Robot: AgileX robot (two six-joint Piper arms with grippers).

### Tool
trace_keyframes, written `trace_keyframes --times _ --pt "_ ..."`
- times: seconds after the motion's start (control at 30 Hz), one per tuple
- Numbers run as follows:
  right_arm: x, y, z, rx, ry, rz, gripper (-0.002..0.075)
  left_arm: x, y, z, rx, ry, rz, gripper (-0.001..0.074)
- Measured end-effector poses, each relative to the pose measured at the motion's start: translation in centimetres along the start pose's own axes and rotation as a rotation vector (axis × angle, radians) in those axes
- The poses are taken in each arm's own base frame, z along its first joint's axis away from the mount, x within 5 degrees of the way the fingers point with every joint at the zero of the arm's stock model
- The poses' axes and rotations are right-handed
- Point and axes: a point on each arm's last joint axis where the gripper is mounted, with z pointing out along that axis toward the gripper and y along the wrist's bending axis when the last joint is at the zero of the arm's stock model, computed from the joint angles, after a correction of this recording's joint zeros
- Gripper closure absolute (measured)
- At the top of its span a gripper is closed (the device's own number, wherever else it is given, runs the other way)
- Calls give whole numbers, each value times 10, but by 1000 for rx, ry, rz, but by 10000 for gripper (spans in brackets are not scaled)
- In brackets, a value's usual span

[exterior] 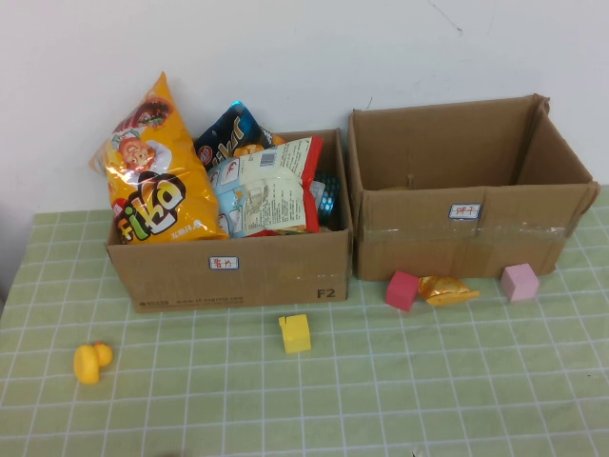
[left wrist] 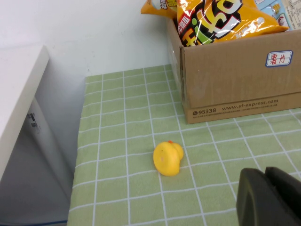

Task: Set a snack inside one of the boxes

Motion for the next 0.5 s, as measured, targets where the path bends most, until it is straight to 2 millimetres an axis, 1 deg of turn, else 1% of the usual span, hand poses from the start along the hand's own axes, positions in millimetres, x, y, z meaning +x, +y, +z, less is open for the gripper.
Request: trace_keyframes --times 0.13,0.23,0.37,0.5 --pt "-1 2 0 -23 -13 32 728 0 0 0 0 0 0 738" --pt "-1 2 0 -21 -14 15 728 0 0 0 0 0 0 738" --pt "2 -1 0 11 24 -110 728 0 0 0 0 0 0 738" --pt "1 -1 0 8 17 -222 728 0 0 0 0 0 0 738"
